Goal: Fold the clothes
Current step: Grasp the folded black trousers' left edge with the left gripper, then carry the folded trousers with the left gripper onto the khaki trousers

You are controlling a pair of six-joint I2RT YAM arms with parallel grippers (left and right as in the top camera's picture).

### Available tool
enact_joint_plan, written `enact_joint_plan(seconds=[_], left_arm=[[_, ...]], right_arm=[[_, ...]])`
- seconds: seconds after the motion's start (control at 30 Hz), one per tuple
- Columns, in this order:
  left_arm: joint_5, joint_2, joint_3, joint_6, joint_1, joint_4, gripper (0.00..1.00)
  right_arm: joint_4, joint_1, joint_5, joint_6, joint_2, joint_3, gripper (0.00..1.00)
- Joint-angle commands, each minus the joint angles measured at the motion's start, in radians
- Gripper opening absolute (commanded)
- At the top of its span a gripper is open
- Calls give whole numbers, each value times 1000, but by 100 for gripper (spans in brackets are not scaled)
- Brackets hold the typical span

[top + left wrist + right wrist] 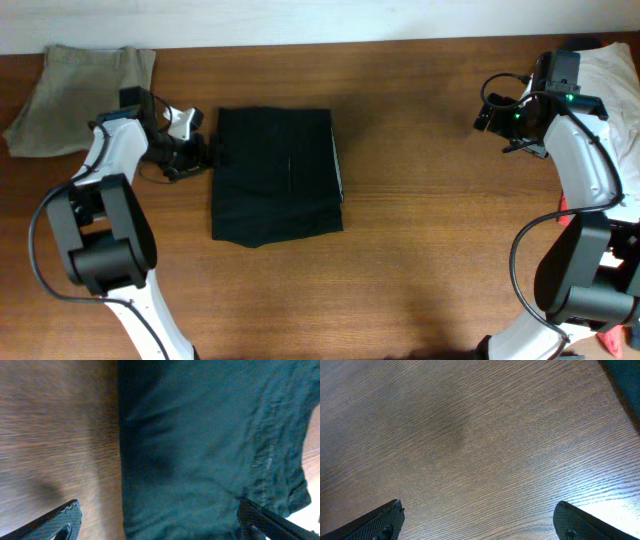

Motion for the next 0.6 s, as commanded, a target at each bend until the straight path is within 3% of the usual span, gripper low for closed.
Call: enact_joint_plan(seconds=[0.0, 0.1, 0.13, 0.17, 0.43, 0.47, 0.5, 0.57], left_arm=[[72, 53, -4, 5, -8, 21, 99], [78, 69, -4, 5, -8, 23, 99], [87, 79, -4, 6, -11, 23, 79], [92, 90, -4, 6, -15, 23, 72], [87, 116, -4, 5, -59, 32, 72], [85, 116, -4, 6, -59, 35, 65], [74, 116, -4, 6, -59, 45, 46], [63, 116, -4, 5, -59, 58, 36]], right_arm=[[2, -3, 8, -8, -20, 19, 99], [3, -3, 8, -8, -20, 19, 99], [2, -3, 8, -8, -20, 19, 99], [3, -3, 8, -8, -20, 19, 99], [2, -3, 8, -8, -20, 19, 99], [3, -3, 8, -8, -20, 19, 99], [3, -3, 8, -8, -20, 19, 99], [3, -3, 8, -8, -20, 19, 99]])
